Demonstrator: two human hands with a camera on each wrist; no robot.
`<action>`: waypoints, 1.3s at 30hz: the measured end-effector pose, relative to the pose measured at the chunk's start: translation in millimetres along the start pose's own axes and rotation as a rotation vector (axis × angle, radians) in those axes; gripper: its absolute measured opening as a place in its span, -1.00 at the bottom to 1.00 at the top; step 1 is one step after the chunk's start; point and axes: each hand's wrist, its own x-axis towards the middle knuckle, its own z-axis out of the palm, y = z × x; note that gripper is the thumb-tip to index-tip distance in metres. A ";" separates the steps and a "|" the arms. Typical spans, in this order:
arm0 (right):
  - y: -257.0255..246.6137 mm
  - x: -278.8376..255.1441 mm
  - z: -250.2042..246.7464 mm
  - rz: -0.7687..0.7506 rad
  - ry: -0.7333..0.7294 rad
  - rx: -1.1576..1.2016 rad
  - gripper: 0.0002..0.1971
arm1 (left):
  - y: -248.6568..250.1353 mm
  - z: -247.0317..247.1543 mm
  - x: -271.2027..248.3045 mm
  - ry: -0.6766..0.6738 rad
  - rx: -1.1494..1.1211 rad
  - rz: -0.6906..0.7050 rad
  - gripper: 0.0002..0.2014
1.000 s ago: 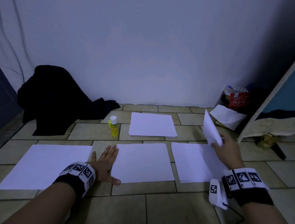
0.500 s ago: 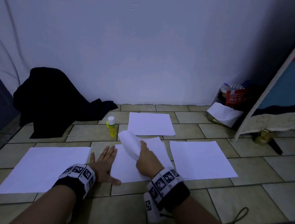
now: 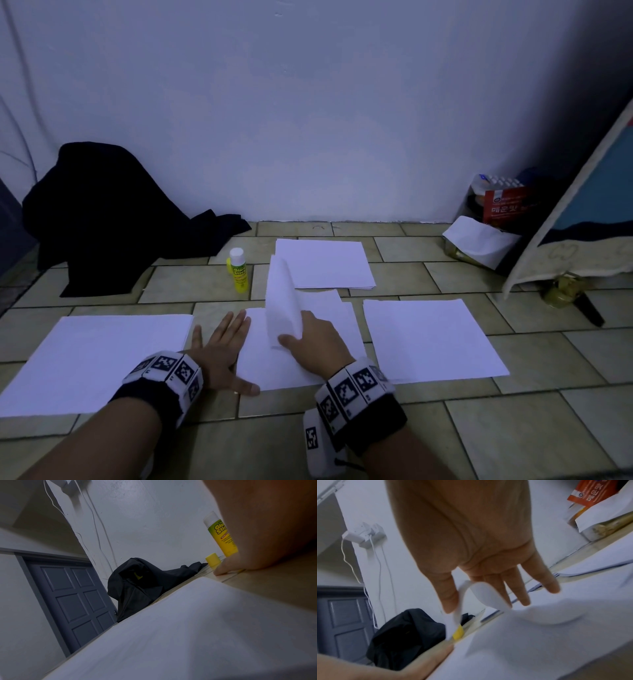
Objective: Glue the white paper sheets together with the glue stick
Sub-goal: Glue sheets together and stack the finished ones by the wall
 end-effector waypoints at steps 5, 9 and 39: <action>2.8 7.7 2.5 -0.032 -0.093 -0.081 -0.15 | -0.4 1.2 1.2 -0.001 0.009 -0.003 0.28; -1.3 5.3 2.1 0.013 -0.085 -0.082 -0.43 | 0.1 2.2 2.0 0.008 0.017 -0.004 0.27; -9.7 -28.1 -6.1 0.160 0.065 -0.027 -0.33 | -5.8 2.5 9.1 -0.007 0.014 -0.004 0.49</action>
